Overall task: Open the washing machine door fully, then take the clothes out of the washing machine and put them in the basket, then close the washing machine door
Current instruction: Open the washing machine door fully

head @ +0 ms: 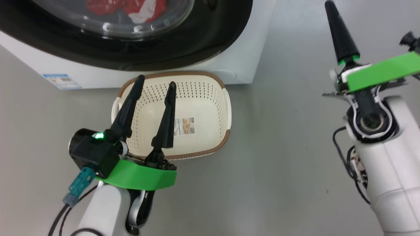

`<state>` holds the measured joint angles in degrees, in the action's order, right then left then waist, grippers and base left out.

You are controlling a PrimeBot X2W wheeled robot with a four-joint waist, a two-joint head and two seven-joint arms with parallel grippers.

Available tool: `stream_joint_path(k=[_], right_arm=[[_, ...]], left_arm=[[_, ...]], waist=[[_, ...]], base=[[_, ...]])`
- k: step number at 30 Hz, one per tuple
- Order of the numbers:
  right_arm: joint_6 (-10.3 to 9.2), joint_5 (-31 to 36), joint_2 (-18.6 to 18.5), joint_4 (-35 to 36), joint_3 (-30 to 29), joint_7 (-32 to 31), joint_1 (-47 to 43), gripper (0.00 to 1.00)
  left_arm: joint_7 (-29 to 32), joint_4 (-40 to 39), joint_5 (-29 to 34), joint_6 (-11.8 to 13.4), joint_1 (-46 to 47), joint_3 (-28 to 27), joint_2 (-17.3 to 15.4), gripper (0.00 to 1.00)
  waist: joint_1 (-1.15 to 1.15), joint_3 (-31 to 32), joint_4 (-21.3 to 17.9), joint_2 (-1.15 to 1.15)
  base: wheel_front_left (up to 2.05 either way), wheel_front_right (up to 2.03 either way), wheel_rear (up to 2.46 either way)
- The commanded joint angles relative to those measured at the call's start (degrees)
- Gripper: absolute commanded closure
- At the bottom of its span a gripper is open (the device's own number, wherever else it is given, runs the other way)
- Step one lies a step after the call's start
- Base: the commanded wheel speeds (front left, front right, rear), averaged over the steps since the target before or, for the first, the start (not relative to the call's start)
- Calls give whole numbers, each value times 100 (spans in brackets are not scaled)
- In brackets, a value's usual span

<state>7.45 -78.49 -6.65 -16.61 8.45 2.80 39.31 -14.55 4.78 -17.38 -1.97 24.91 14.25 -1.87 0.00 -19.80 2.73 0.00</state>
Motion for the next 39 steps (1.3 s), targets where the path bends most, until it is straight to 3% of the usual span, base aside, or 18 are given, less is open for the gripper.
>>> stream_joint_path(k=[1,9,19,39], right_arm=[[3,-335,16,203,61,-218,242,100],[3,-1370,-92,186,-117,-1181,836,100],[3,-2148,-186,-244,-301,-2192,1693,100],[3,-2479,-244,-1185,-63,-3134,3083,100]], left_arm=[[-45,-222,104,13,150,-145,-100,0],[-45,-398,172,8,288,-116,-100,0],[-45,-528,150,42,388,-50,-100,0],[-45,-567,91,76,544,42,-100,0]], waist=[[0,-333,70,0],[0,-773,167,0],[0,-1271,361,0],[0,-1843,632,0]], base=[[0,0,0],[0,0,0],[0,0,0],[0,0,0]])
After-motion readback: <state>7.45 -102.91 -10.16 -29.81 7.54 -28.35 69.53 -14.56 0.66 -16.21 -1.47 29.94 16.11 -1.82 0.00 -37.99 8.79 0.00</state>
